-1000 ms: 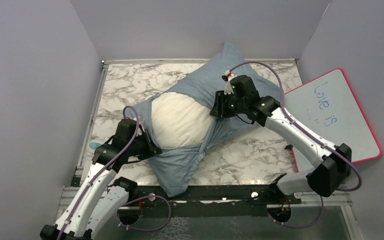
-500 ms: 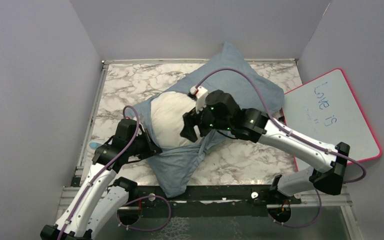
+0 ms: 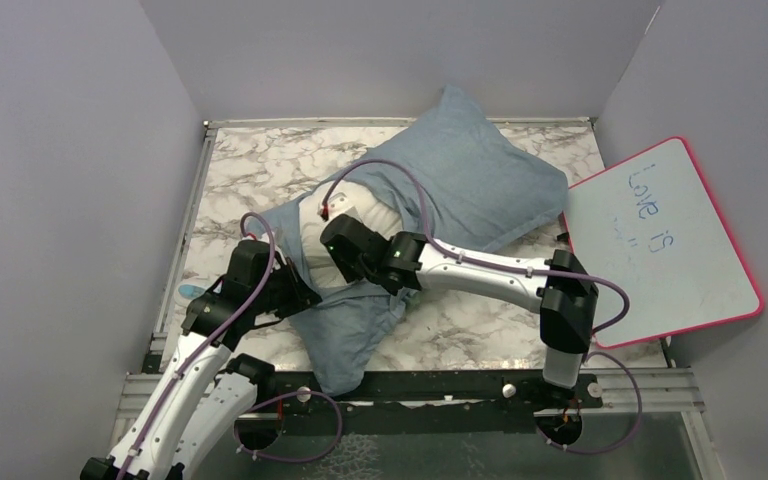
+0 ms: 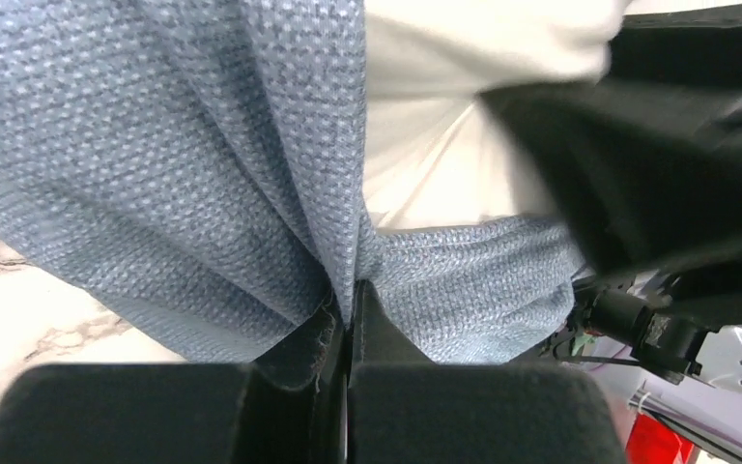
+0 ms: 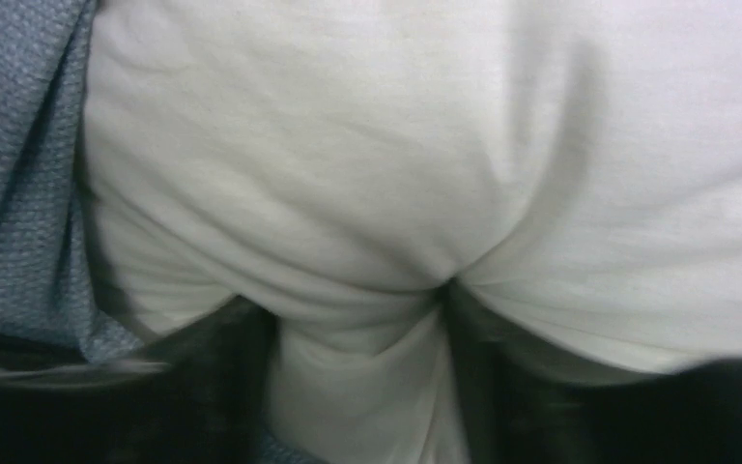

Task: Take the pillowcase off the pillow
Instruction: Remove the pillow from the pillowcase.

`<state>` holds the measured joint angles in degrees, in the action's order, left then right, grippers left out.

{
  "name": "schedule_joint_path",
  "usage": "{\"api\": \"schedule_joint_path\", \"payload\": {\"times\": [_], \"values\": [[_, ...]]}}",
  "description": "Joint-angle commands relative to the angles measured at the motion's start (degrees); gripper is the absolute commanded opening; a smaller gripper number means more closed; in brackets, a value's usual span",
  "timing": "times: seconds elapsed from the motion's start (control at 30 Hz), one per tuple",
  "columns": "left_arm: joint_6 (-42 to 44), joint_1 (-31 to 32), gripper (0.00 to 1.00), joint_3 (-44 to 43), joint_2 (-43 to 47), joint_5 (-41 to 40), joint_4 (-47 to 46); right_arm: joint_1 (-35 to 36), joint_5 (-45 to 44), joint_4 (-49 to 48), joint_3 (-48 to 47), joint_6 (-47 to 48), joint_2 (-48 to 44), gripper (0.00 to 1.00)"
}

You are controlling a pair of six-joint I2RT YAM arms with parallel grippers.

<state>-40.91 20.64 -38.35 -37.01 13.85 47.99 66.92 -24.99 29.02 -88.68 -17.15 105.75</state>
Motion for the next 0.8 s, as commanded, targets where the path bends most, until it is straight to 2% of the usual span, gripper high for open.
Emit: {"api": "schedule_joint_path", "payload": {"times": [0.0,0.03,0.1,0.27,0.37,0.47,0.57,0.6,0.7,0.77], "values": [[0.3,0.0,0.0,1.1,0.7,-0.8,2.3,-7.6,-6.6,1.7,-1.2,-3.4,-0.1,0.27],[0.4,0.0,0.0,1.0,0.6,-1.3,2.5,-9.3,-5.0,1.0,-1.3,-3.4,-1.5,0.16],[0.5,0.0,0.0,0.8,0.3,-2.5,3.1,-11.9,-3.4,-0.2,-1.8,-2.7,-4.3,0.02],[0.0,0.0,0.0,-0.5,-0.7,-8.7,6.5,-15.8,0.9,-1.0,-2.1,-4.1,-11.5,0.01],[-0.7,0.0,0.0,-0.8,-1.6,-14.2,9.3,-17.5,6.6,-5.3,3.1,-5.1,-17.6,0.0],[-0.8,0.0,0.2,-1.9,-3.4,-15.5,8.7,-17.6,20.2,-11.4,9.9,-1.0,-21.7,0.01],[-0.1,0.0,0.39,-5.1,-4.8,-12.2,3.1,-17.3,35.6,-12.9,15.5,-0.8,-21.3,0.01],[0.3,0.0,0.48,-6.6,-5.4,-11.9,1.3,-16.7,36.3,-12.5,17.1,-1.0,-20.9,0.01],[2.0,0.0,0.66,-11.7,-8.2,-12.9,-2.5,-15.5,34.2,-12.1,21.6,-2.0,-21.3,0.01],[4.0,0.0,0.74,-15.4,-11.1,-12.1,-4.7,-15.5,34.2,-12.9,24.2,-3.0,-21.8,0.01]]}}
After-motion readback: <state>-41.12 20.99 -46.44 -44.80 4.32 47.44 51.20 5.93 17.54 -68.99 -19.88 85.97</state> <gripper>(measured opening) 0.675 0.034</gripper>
